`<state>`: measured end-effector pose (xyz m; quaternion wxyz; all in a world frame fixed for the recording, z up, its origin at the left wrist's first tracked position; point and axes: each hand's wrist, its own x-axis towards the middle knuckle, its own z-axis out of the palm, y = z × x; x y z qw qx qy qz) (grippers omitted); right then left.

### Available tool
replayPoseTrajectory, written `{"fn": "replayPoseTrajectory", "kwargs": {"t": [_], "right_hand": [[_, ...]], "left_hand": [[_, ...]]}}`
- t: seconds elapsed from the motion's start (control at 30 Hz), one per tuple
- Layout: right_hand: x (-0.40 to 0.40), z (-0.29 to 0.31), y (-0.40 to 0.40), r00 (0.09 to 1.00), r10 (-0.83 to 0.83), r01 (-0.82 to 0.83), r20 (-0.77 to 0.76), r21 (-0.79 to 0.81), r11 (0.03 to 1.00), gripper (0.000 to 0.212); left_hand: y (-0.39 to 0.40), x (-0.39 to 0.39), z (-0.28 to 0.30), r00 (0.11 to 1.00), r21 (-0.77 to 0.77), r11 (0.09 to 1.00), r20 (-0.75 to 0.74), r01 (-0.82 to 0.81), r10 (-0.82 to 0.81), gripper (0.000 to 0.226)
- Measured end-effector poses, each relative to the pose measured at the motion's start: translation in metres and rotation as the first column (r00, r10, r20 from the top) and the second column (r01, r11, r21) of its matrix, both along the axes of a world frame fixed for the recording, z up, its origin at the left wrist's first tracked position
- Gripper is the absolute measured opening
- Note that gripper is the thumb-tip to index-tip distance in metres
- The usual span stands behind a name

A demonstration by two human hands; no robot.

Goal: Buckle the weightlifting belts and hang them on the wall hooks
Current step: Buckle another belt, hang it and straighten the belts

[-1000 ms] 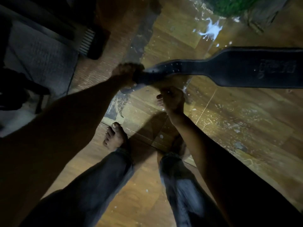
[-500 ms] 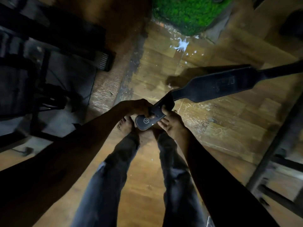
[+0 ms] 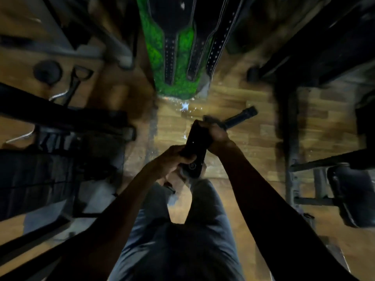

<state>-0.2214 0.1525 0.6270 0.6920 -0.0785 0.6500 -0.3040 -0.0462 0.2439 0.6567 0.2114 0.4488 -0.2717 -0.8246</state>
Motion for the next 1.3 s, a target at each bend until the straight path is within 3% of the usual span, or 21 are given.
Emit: {"fn": "replayPoseTrajectory", "kwargs": {"t": [0.13, 0.27, 0.33, 0.4, 0.47, 0.53, 0.63, 0.73, 0.83, 0.97, 1.0, 1.03, 1.13, 1.17, 1.23, 1.3], "right_hand": [[0.028, 0.098, -0.026, 0.976, 0.184, -0.202, -0.12, -0.159, 0.966, 0.038], [0.062, 0.173, -0.048, 0.953, 0.244, -0.292, -0.181, -0.329, 0.898, 0.059], [0.076, 0.207, -0.06, 0.948, 0.256, -0.316, -0.19, -0.455, 0.832, 0.039], [0.09, 0.236, -0.068, 0.935, 0.311, -0.353, -0.17, -0.541, 0.764, 0.009], [0.102, 0.259, -0.076, 0.909, 0.367, -0.408, -0.199, -0.609, 0.68, 0.006], [0.114, 0.278, -0.084, 0.865, 0.415, -0.488, -0.281, -0.661, 0.57, 0.014], [0.121, 0.295, -0.092, 0.799, 0.504, -0.561, -0.327, -0.705, 0.433, 0.02], [0.114, 0.292, -0.097, 0.761, 0.527, -0.601, -0.379, -0.718, 0.351, 0.024], [0.111, 0.292, -0.109, 0.676, 0.559, -0.692, -0.48, -0.675, 0.257, 0.027], [0.106, 0.299, -0.124, 0.444, 0.638, -0.849, -0.629, -0.522, 0.076, 0.026], [0.105, 0.3, -0.127, 0.428, 0.658, -0.857, -0.619, -0.509, 0.078, 0.032], [0.104, 0.303, -0.13, 0.475, 0.689, -0.831, -0.548, -0.537, 0.146, 0.035], [0.114, 0.319, -0.143, 0.721, 0.663, -0.625, -0.203, -0.605, 0.494, 0.051], [0.121, 0.326, -0.148, 0.748, 0.646, -0.589, -0.153, -0.603, 0.538, 0.056], [0.143, 0.341, -0.155, 0.723, 0.682, -0.6, -0.112, -0.591, 0.539, 0.069], [0.167, 0.35, -0.162, 0.717, 0.697, -0.584, -0.028, -0.57, 0.578, 0.069]], "left_hand": [[-0.013, 0.015, 0.062, 0.998, -0.069, 0.995, 0.019, -0.066, 0.067, 0.031], [-0.031, 0.032, 0.105, 0.988, -0.199, 0.97, 0.034, -0.141, 0.15, 0.038], [-0.048, 0.045, 0.124, 0.983, -0.266, 0.951, 0.041, -0.16, 0.177, 0.038], [-0.066, 0.061, 0.146, 0.967, -0.266, 0.932, -0.002, -0.247, 0.256, 0.06], [-0.086, 0.077, 0.166, 0.935, -0.227, 0.908, -0.079, -0.353, 0.344, 0.091], [-0.112, 0.097, 0.197, 0.889, -0.183, 0.872, -0.156, -0.454, 0.43, 0.101], [-0.154, 0.126, 0.24, 0.832, -0.138, 0.827, -0.212, -0.545, 0.513, 0.088], [-0.181, 0.141, 0.267, 0.852, -0.19, 0.834, -0.03, -0.519, 0.523, 0.043], [-0.193, 0.145, 0.288, 0.85, -0.224, 0.832, 0.025, -0.508, 0.526, 0.017], [-0.195, 0.141, 0.295, 0.834, -0.374, 0.786, 0.055, -0.492, 0.549, 0.031], [-0.195, 0.142, 0.291, 0.812, -0.436, 0.745, 0.052, -0.506, 0.582, 0.028], [-0.194, 0.143, 0.29, 0.782, -0.485, 0.692, 0.025, -0.535, 0.623, 0.029], [-0.181, 0.146, 0.297, 0.704, -0.619, 0.536, -0.039, -0.574, 0.709, 0.032], [-0.174, 0.145, 0.3, 0.696, -0.662, 0.495, -0.056, -0.563, 0.716, 0.033], [-0.155, 0.14, 0.306, 0.667, -0.718, 0.44, -0.046, -0.54, 0.744, 0.03], [-0.144, 0.135, 0.303, 0.657, -0.789, 0.397, -0.01, -0.468, 0.754, 0.028]]}}
